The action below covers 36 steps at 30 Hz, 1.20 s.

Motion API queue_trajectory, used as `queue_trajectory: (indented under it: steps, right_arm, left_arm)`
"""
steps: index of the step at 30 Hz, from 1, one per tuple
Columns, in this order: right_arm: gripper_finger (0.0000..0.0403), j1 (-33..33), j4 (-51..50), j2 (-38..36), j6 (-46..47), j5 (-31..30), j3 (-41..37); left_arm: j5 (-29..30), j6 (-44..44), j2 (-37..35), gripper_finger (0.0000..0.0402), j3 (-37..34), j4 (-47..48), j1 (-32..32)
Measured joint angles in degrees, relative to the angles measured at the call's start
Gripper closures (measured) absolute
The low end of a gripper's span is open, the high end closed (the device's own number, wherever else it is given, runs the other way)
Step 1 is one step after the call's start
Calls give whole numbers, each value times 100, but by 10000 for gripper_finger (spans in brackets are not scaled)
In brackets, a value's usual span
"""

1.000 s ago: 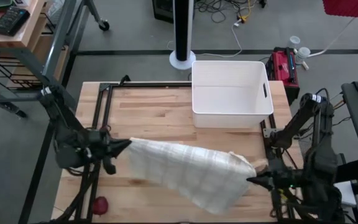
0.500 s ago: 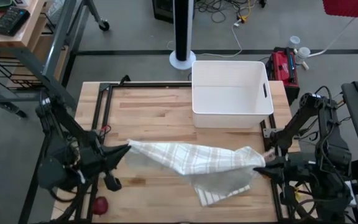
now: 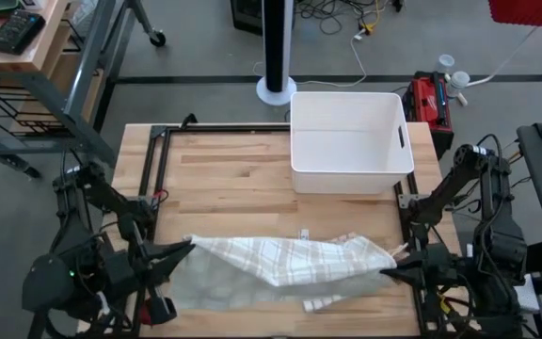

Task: Fold towel
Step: Fold the white checkered towel

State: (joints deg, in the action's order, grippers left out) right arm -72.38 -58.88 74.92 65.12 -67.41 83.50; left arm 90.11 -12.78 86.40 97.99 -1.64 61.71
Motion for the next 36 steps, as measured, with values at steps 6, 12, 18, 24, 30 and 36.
queue_trajectory:
  steps: [6, 12, 18, 24, 30, 36]
  right_arm:
    - [403, 34, 92, 223, 383, 144, 0]
    - [403, 163, 730, 597, 765, -27, -2]
    - [403, 401, 1876, 939, 711, -274, -2]
    - [403, 698, 2370, 1056, 1144, -309, -2]
    - [403, 1031, 2356, 1212, 1978, 114, -7]
    - [403, 1421, 2964, 1304, 1836, 948, -4]
  left_arm:
    - [-3, -305, 189, 401, 470, 11, 0]
    - [-3, -890, 331, 401, 1142, -10, 50]
    - [-1, -1823, 523, 401, 1887, -17, 44]
    - [-6, -2754, 759, 401, 2546, 13, 48]
    - [-2, -3535, 757, 401, 2843, 1, 44]
    - [-184, -3970, 655, 401, 2962, 261, 22]
